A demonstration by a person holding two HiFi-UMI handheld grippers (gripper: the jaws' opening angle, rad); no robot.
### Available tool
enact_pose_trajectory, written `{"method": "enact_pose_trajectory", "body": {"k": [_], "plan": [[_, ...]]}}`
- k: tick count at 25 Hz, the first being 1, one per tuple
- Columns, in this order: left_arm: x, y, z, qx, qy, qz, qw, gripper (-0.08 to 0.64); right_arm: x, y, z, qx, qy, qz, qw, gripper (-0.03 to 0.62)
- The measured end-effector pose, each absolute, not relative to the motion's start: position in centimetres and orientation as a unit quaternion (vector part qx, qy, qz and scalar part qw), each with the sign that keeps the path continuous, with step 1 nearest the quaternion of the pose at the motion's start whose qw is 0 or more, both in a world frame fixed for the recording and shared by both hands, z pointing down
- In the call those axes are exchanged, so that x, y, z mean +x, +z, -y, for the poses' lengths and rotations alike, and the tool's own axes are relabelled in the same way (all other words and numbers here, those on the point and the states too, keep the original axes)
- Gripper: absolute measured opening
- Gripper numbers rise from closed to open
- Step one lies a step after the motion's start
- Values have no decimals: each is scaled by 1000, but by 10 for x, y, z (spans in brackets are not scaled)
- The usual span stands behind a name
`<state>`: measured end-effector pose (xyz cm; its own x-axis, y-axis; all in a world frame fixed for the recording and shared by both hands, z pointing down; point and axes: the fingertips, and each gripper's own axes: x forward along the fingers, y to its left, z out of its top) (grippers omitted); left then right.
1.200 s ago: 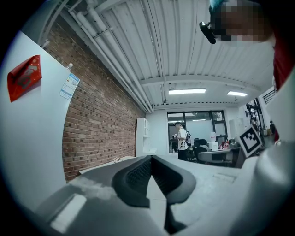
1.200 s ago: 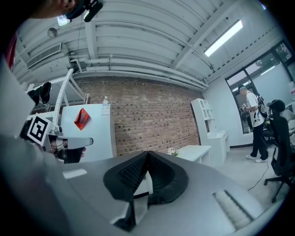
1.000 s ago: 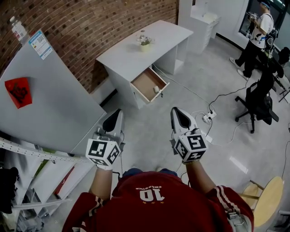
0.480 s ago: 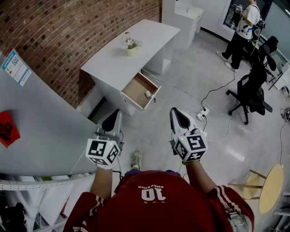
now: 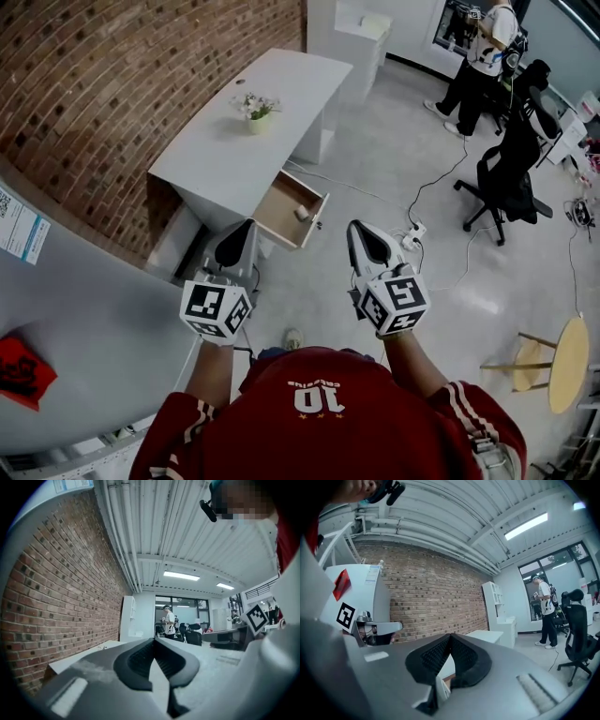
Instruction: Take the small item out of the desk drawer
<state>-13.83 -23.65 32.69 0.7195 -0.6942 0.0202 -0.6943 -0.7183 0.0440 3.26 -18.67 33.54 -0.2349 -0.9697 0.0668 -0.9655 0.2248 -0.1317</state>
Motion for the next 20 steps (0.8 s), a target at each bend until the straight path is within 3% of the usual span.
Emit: {"method": "enact_pose_trajectory", "body": {"k": [11,20], "plan": [[-159,338,290,941,-2,337,23,2,-3,340,227,-639,-67,-766,4,2],[-132,351,317,947,4,320,27,2,17,349,256,-642,-73,-763,9,2]]}}
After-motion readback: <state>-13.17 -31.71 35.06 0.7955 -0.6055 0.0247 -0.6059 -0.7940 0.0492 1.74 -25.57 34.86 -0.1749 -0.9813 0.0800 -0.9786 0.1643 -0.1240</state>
